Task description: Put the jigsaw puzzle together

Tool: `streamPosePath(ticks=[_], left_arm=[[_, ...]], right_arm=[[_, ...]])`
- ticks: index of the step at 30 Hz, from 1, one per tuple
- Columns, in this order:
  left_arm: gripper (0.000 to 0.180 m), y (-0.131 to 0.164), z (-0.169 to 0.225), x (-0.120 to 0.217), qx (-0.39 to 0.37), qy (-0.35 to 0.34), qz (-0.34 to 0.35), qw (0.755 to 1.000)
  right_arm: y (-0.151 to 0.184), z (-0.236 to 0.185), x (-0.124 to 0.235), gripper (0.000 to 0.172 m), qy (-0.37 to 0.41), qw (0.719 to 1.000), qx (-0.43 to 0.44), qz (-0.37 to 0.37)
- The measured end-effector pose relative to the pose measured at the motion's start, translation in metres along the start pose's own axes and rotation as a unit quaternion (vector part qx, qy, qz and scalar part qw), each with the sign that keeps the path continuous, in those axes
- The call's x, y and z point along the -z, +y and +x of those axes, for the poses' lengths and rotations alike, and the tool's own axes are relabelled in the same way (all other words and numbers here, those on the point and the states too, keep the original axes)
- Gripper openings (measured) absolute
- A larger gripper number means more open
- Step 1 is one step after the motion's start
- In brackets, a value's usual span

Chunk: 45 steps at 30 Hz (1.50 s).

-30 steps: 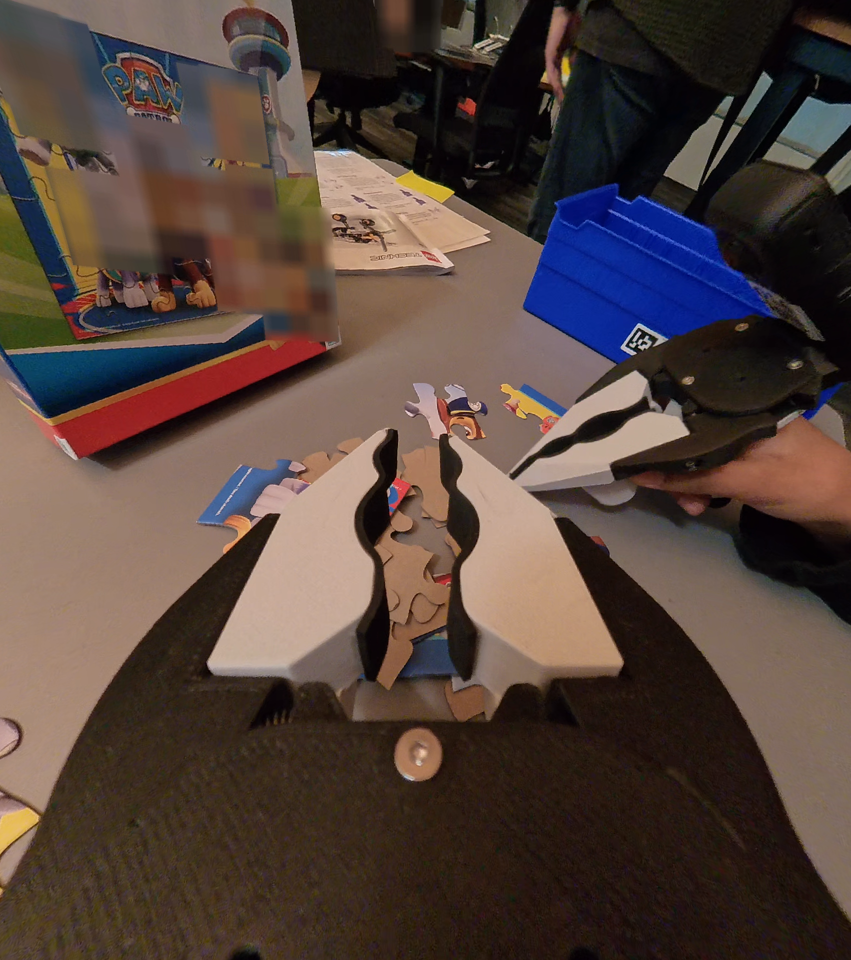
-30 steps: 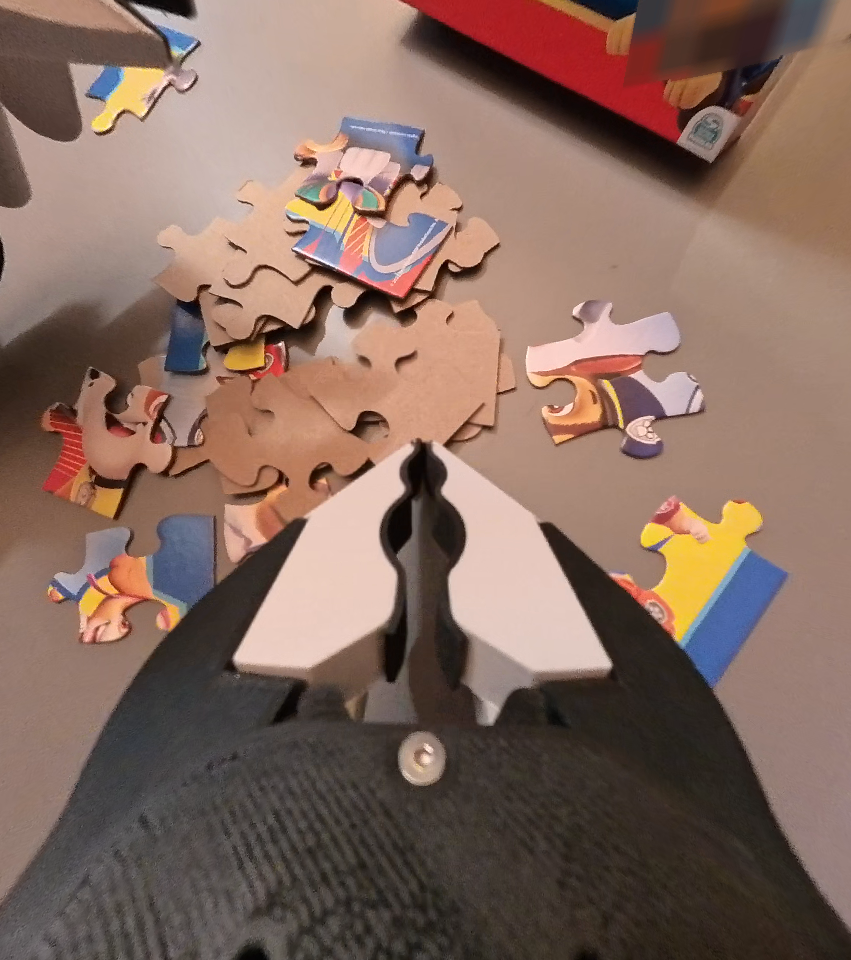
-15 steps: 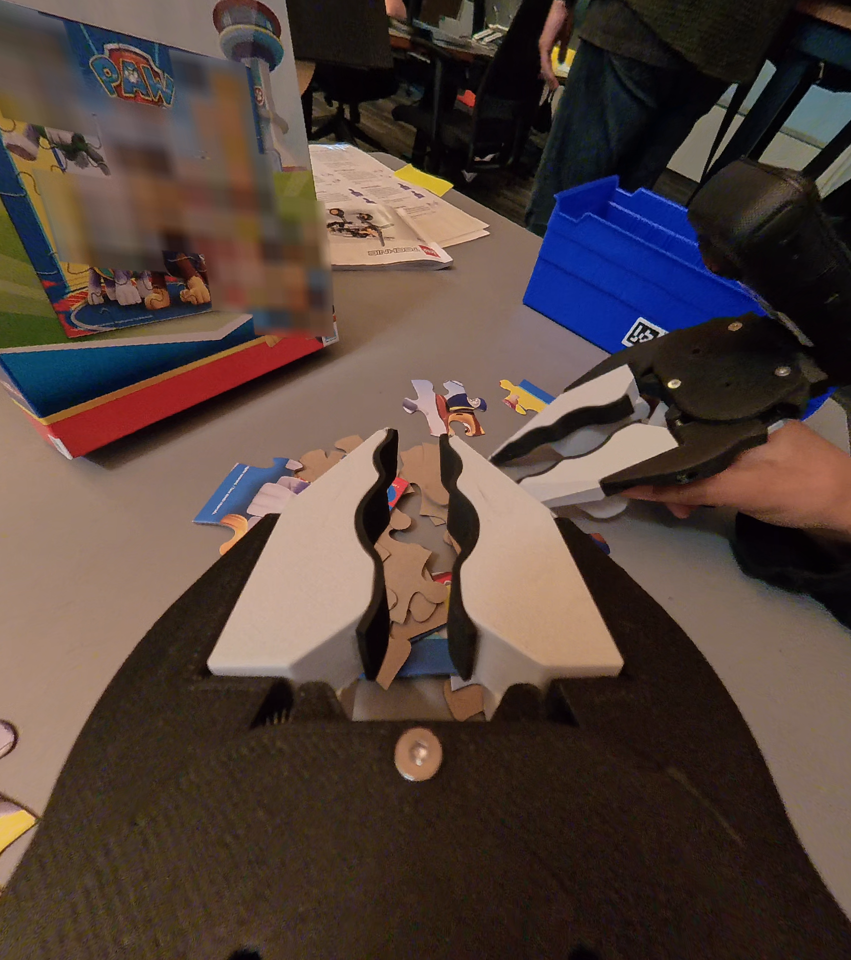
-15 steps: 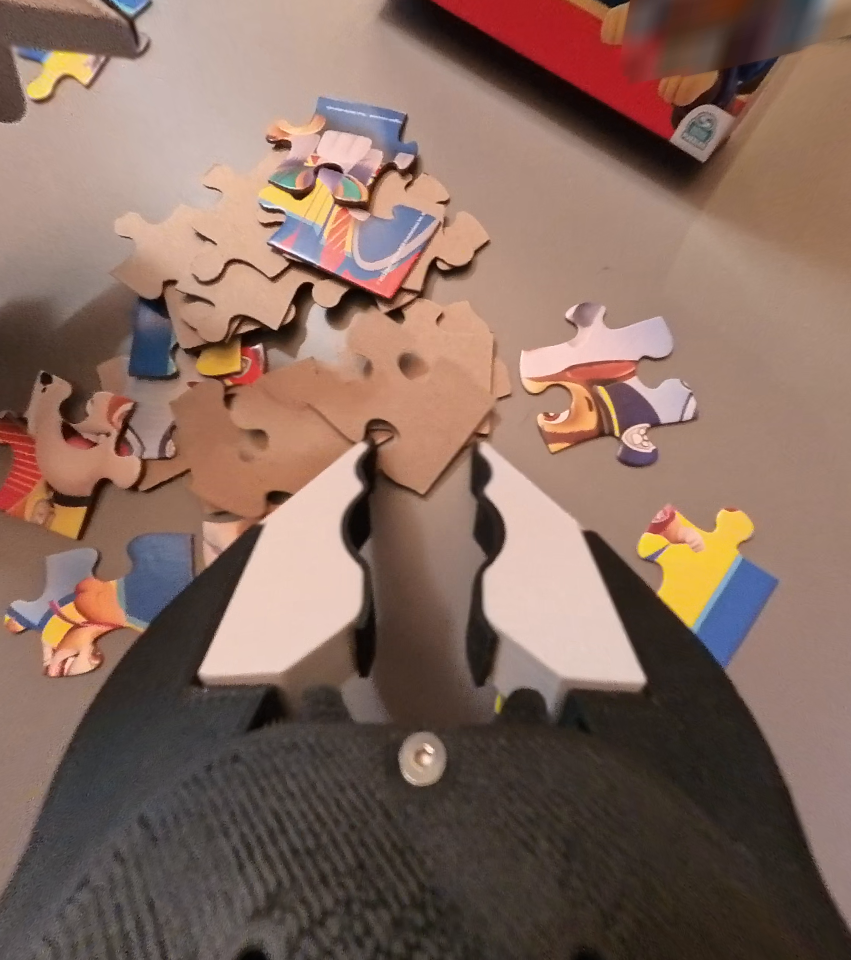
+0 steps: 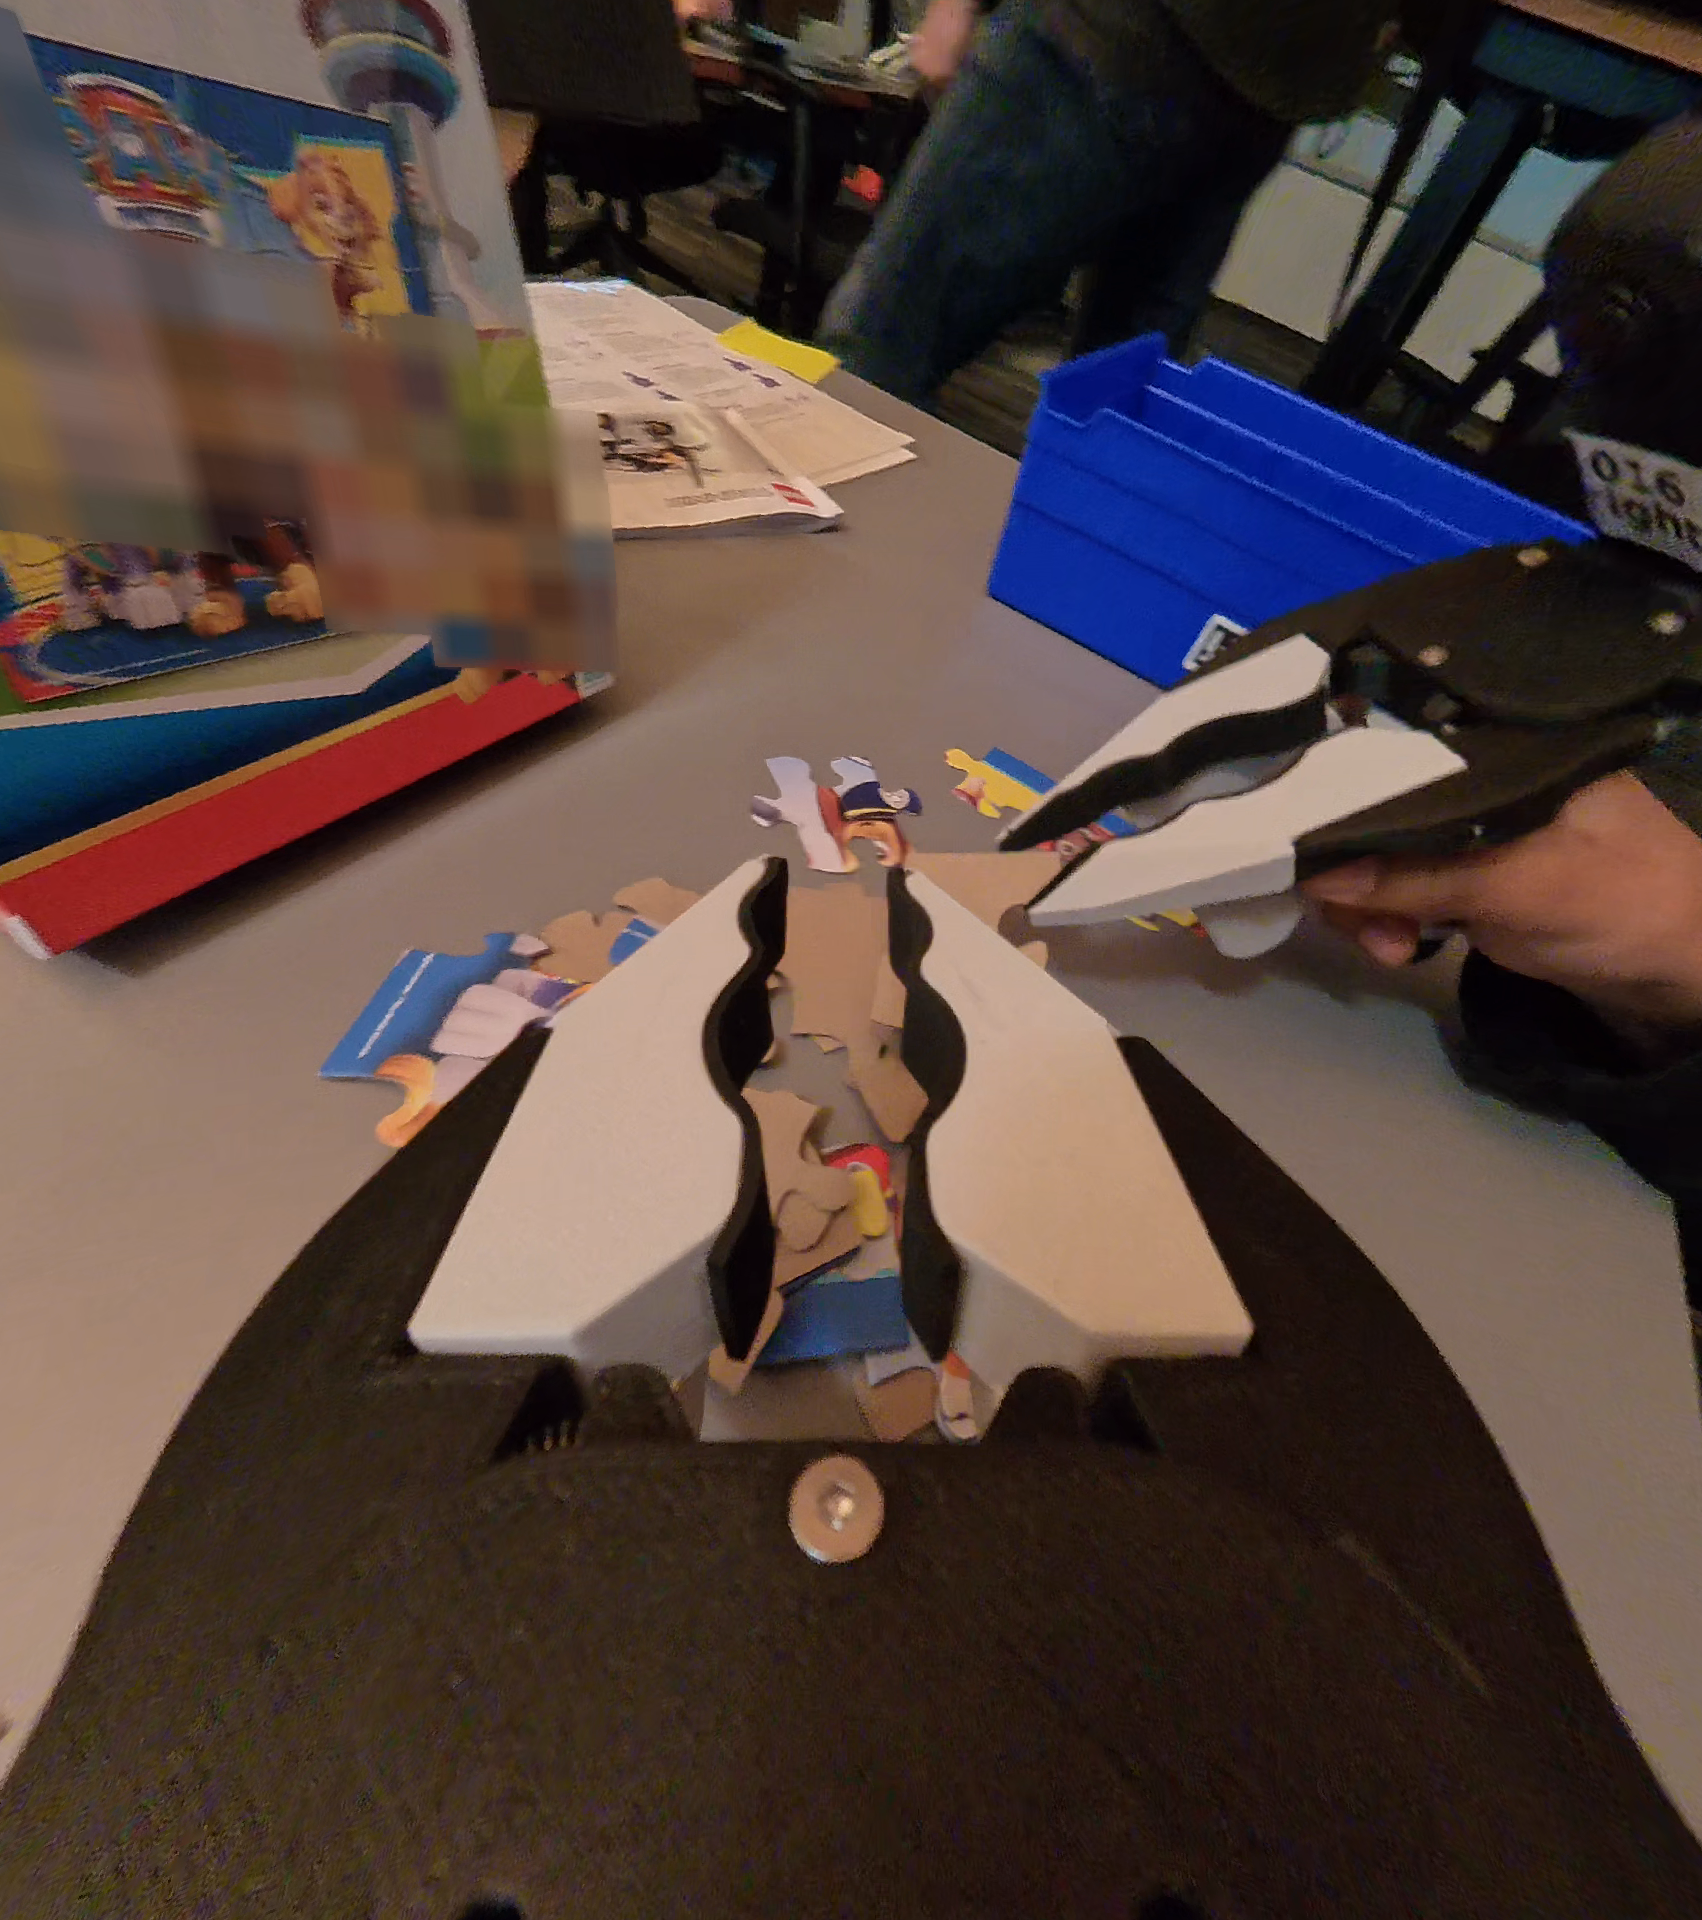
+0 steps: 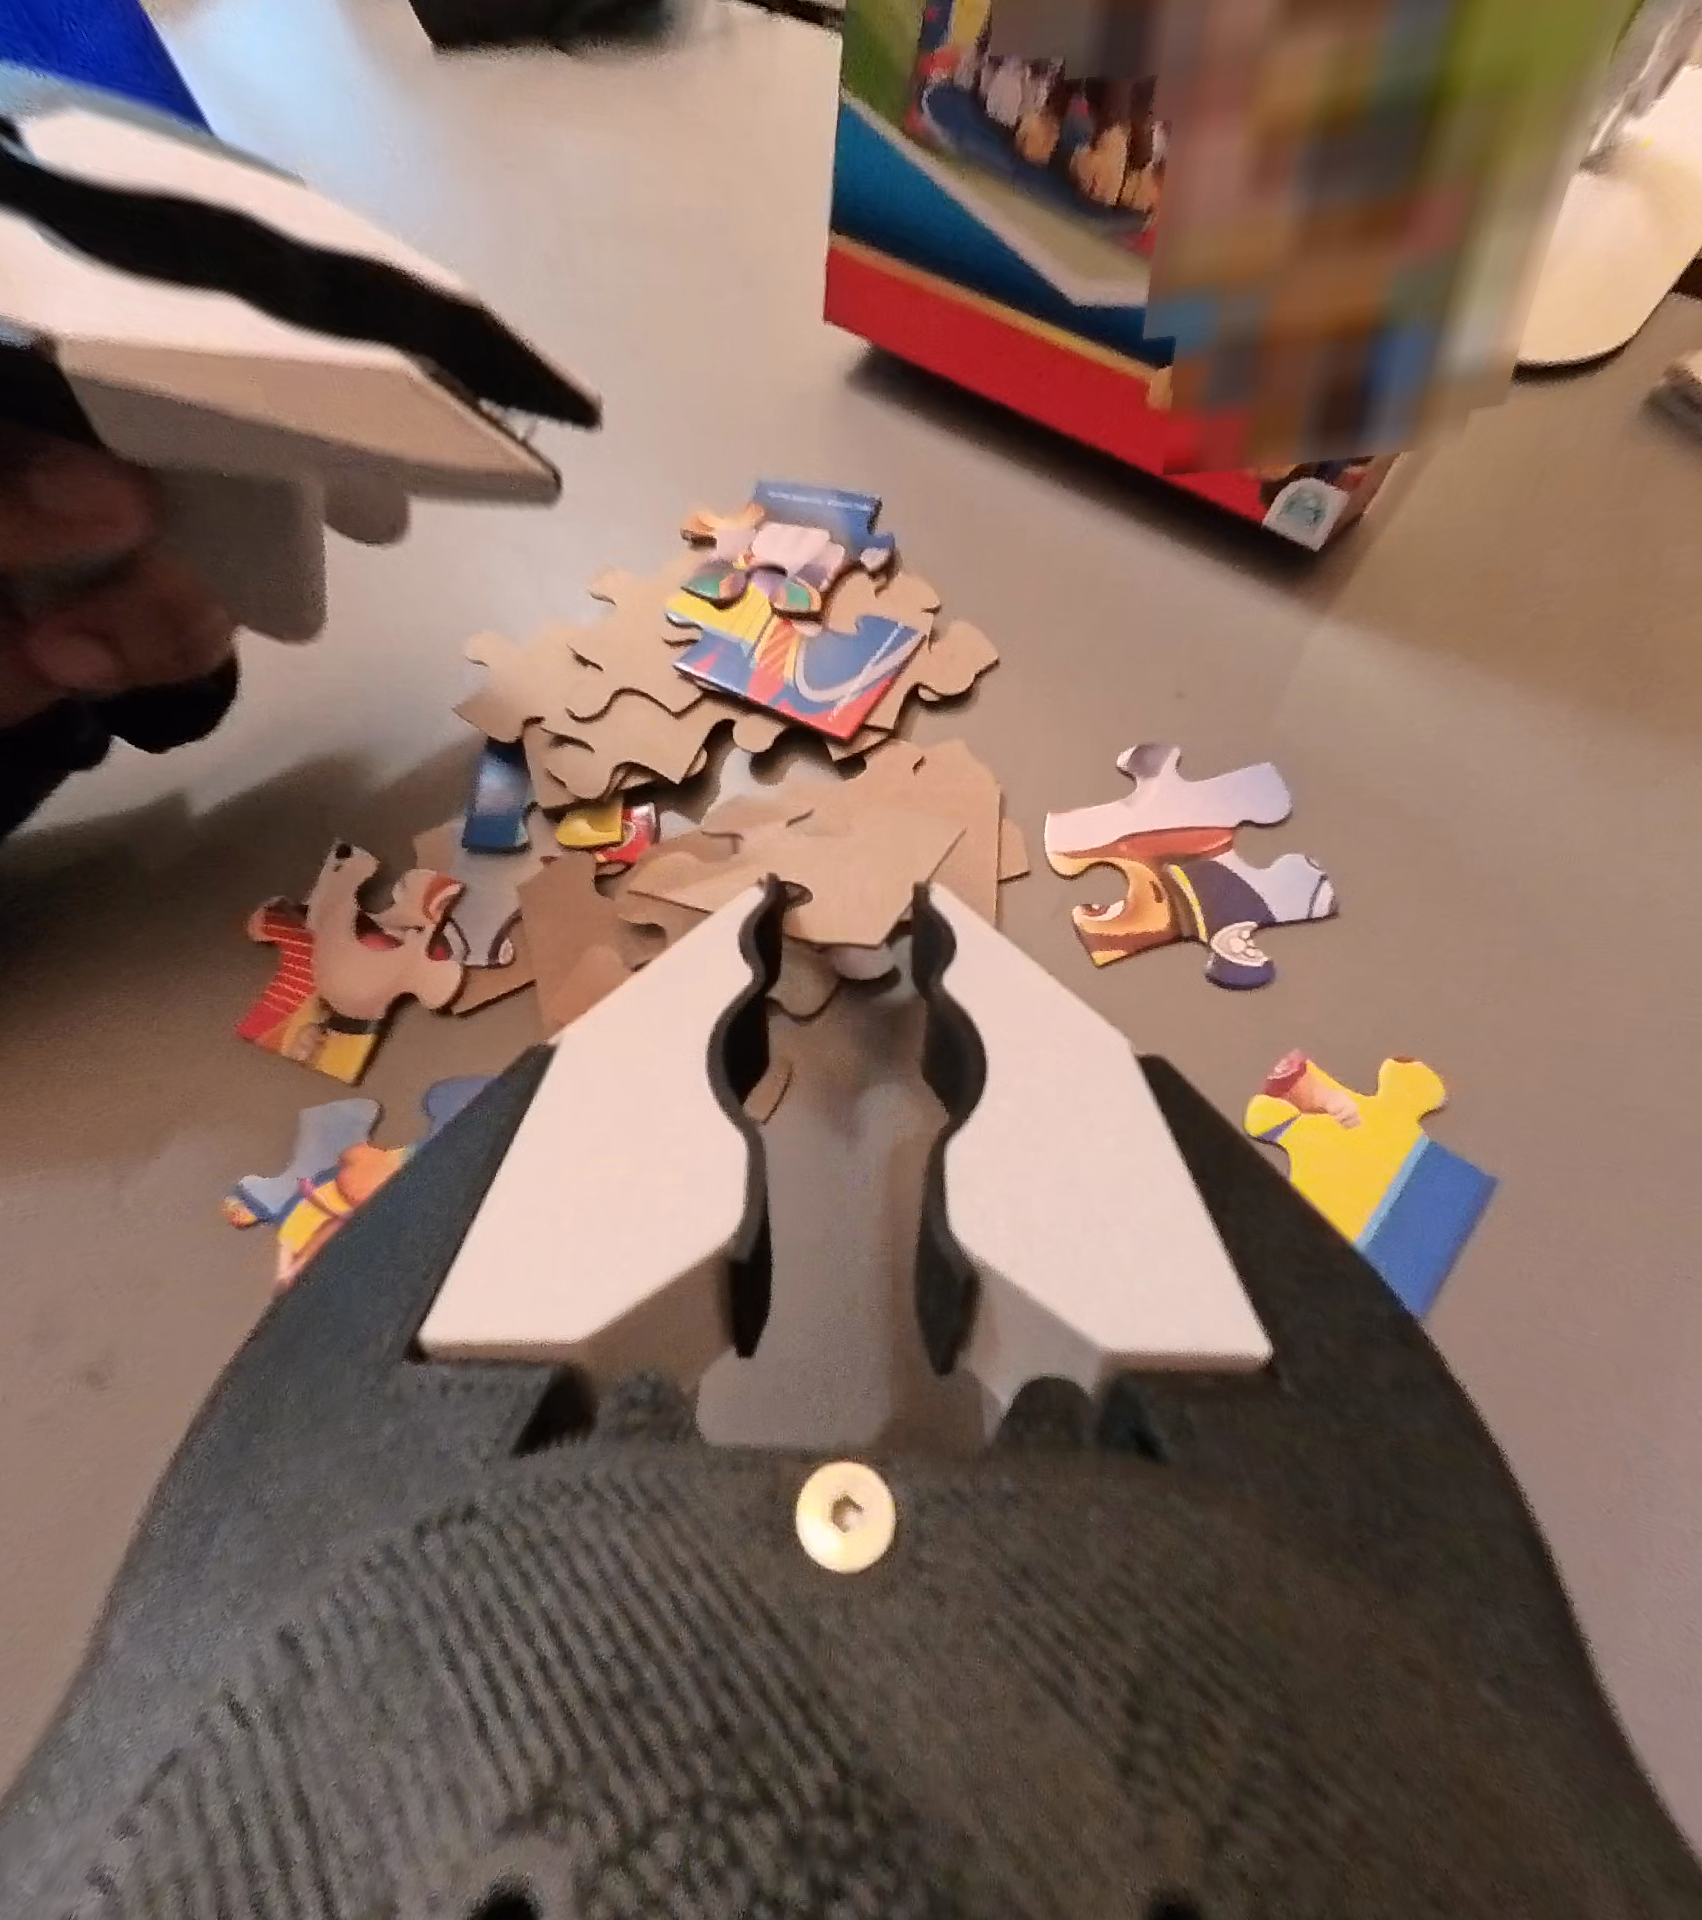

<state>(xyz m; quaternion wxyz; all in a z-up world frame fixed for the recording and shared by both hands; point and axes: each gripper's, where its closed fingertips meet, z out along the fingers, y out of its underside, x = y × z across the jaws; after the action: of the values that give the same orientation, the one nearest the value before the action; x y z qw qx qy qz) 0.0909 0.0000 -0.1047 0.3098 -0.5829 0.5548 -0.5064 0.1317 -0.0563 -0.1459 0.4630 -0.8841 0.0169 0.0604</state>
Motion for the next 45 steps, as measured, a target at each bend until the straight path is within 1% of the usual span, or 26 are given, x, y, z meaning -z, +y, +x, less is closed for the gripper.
streamPosePath(ticks=[2, 3, 4, 6, 9, 10, 12, 15, 17, 20, 24, 27, 31, 33, 34, 40, 45], left_arm=[[0.024, 0.002, 0.018, -0.003, -0.014, 0.048, -0.007, 0.999], [0.03, 0.004, 0.028, -0.004, -0.025, 0.072, -0.013, 0.997], [0.036, 0.006, 0.037, -0.006, -0.042, 0.09, -0.02, 0.995], [0.04, 0.015, 0.047, -0.009, -0.086, 0.097, -0.041, 0.991], [0.041, 0.034, 0.045, -0.018, -0.133, 0.067, -0.089, 0.985], [0.041, 0.039, 0.041, -0.02, -0.135, 0.055, -0.101, 0.984], [0.041, 0.043, 0.04, -0.022, -0.123, 0.057, -0.112, 0.984], [0.039, 0.041, 0.033, -0.022, -0.092, 0.049, -0.107, 0.989], [0.037, 0.037, 0.027, -0.021, -0.077, 0.039, -0.099, 0.991], [0.036, 0.032, 0.021, -0.019, -0.058, 0.027, -0.087, 0.994], [0.034, 0.027, 0.017, -0.017, -0.042, 0.021, -0.072, 0.996], [0.033, 0.024, 0.014, -0.015, -0.032, 0.018, -0.063, 0.997], [0.031, 0.019, 0.012, -0.013, -0.026, 0.016, -0.053, 0.998], [0.031, 0.018, 0.012, -0.012, -0.024, 0.017, -0.05, 0.998], [0.031, 0.017, 0.012, -0.011, -0.023, 0.017, -0.049, 0.998], [0.031, 0.017, 0.014, -0.012, -0.024, 0.022, -0.048, 0.998], [0.031, 0.018, 0.016, -0.013, -0.025, 0.026, -0.05, 0.998]], right_arm=[[-0.007, -0.003, 0.006, 0.022, -0.019, 1.0, -0.018, 0.017], [-0.011, -0.005, 0.01, 0.0, -0.03, 0.999, -0.029, 0.03], [-0.016, -0.006, 0.013, 0.0, -0.041, 0.997, -0.041, 0.045], [-0.019, -0.01, 0.017, 0.001, -0.062, 0.995, -0.059, 0.047], [-0.012, -0.005, 0.015, 0.001, -0.039, 0.998, -0.043, 0.028], [-0.009, -0.003, 0.014, 0.003, -0.03, 0.999, -0.034, 0.021], [-0.002, -0.006, 0.011, 0.011, -0.03, 0.999, -0.026, 0.004], [0.009, -0.024, 0.006, 0.03, -0.065, 0.998, -0.009, -0.02], [0.018, -0.035, 0.003, 0.041, -0.076, 0.996, 0.019, -0.039], [0.031, -0.04, -0.002, 0.051, -0.051, 0.995, 0.053, -0.072], [0.045, -0.043, -0.015, 0.071, -0.023, 0.991, 0.085, -0.103], [0.051, -0.043, -0.023, 0.073, -0.013, 0.987, 0.102, -0.123], [0.049, -0.043, -0.023, 0.064, -0.008, 0.986, 0.107, -0.13], [0.042, -0.042, -0.019, 0.04, -0.006, 0.987, 0.11, -0.114], [0.039, -0.041, -0.016, 0.032, -0.006, 0.989, 0.107, -0.104], [0.022, -0.034, 0.0, 0.0, -0.026, 0.997, 0.055, -0.047], [0.011, -0.029, 0.015, 0.0, -0.059, 0.998, -0.009, -0.004]])
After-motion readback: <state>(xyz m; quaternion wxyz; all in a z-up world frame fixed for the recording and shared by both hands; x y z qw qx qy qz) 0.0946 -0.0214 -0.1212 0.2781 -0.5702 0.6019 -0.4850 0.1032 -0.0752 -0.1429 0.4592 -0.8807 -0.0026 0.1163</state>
